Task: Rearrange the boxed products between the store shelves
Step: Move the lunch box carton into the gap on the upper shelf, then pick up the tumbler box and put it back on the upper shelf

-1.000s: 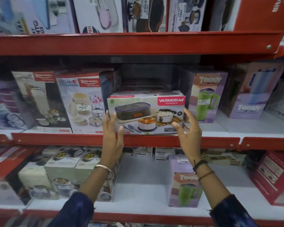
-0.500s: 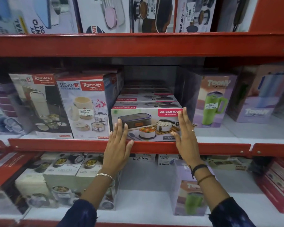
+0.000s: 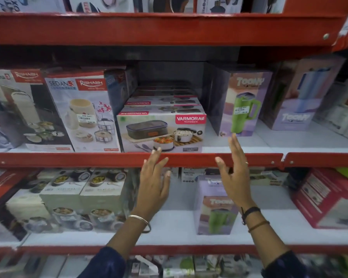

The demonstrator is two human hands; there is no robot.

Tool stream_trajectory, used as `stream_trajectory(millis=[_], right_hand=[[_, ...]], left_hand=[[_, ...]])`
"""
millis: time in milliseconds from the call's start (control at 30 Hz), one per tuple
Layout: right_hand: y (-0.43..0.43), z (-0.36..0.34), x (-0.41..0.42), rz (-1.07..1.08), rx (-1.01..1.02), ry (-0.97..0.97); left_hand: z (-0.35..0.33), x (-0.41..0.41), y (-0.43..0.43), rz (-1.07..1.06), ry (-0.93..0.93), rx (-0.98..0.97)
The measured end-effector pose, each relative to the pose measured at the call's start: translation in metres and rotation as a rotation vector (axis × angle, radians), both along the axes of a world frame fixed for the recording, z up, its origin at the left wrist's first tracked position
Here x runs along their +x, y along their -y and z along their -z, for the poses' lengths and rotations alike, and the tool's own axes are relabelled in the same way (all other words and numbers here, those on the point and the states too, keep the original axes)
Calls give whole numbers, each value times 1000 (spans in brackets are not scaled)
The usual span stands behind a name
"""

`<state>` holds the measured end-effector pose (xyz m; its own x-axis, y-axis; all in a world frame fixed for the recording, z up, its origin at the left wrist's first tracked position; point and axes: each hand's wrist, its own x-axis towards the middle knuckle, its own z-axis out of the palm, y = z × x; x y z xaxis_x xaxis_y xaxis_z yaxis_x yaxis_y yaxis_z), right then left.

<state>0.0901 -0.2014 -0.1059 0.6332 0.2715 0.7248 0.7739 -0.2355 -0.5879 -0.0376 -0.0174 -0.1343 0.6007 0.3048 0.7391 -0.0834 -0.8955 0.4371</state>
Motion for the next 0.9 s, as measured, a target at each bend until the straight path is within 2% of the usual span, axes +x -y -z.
stream_trajectory(millis=[100,200,333,433,533,600,700,900], right_hand=[[37,37,-12,17,123,-182],[69,80,-14,40,168,-360],[88,113,-6,-1,148,-729],[86,124,1,-144,103,-923],[86,137,12,-264,132,-1033],[87,134,13,-271,195,-1061],[91,144,17,-279,241,-1044],[108,138,1,-304,288,-943]], left_hand=[[29,6,37,107,-63,11],[66,15,66,186,-172,-122],[106,30,91,255,-334,-269],[125,39,108,256,-443,-450],[125,46,118,221,-422,-692],[124,49,118,150,-380,-763],[123,46,118,83,-317,-741],[115,25,124,119,-176,-754]])
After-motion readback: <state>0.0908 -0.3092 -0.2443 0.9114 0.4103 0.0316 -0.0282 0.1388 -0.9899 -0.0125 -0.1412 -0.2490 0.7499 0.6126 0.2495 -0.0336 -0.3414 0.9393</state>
